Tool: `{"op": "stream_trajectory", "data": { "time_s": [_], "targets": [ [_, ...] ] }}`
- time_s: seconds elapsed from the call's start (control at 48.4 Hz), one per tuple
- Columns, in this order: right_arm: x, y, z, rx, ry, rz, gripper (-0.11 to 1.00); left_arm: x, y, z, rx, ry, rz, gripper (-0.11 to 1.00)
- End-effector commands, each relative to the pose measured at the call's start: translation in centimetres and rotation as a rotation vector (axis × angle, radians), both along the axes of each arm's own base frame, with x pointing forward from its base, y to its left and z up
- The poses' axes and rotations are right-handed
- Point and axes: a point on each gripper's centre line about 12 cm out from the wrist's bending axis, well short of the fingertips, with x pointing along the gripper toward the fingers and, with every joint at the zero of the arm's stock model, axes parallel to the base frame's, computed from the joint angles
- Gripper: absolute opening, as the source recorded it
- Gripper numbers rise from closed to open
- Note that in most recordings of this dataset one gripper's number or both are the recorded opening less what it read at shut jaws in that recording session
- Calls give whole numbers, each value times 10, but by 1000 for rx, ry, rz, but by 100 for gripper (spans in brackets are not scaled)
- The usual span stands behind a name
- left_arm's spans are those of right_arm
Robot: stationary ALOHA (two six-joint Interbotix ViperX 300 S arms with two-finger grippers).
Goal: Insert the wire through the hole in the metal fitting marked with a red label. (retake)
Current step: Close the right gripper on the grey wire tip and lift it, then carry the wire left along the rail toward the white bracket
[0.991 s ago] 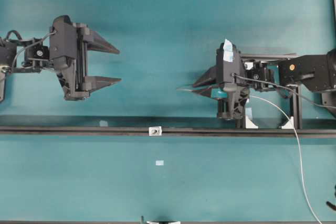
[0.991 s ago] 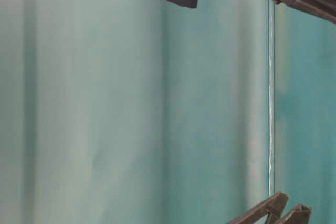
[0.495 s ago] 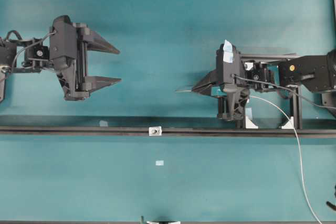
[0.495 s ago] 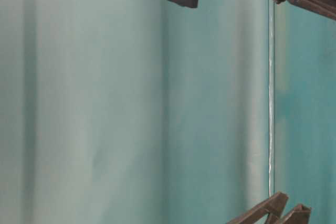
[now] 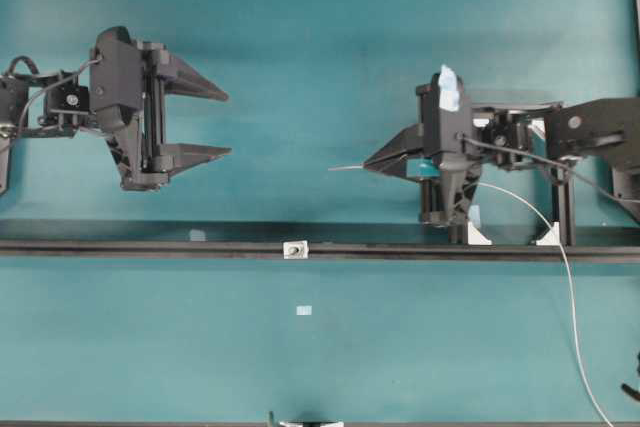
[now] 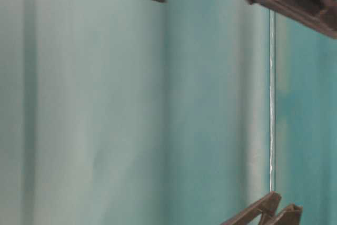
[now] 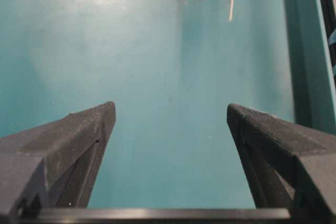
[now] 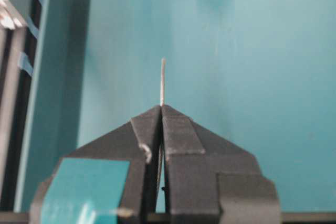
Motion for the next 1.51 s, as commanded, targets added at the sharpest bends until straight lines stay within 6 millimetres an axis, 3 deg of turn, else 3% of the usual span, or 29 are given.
{"op": "stream_trajectory", "data": {
  "time_s": [0.0,0.186,0.413,0.97,1.156,1.486],
  "targets": [
    [3,-2,24,-3,-54,-2,3,6,2,16,1,-55,6,78],
    [-4,-2,46,-12,-74,5,3,6,2,29,1,-97,7,78],
    [-9,-2,57,-9,-91,3,3,6,2,37,0,-123,8,78],
    [-17,-1,50,1,-130,2,3,5,-7,34,-9,-133,-17,78],
    [-26,16,45,30,-238,37,3,1,-25,33,-16,-226,-67,78],
    [-28,42,16,66,-299,10,3,9,-42,-3,-34,-290,-103,78]
  ]
}}
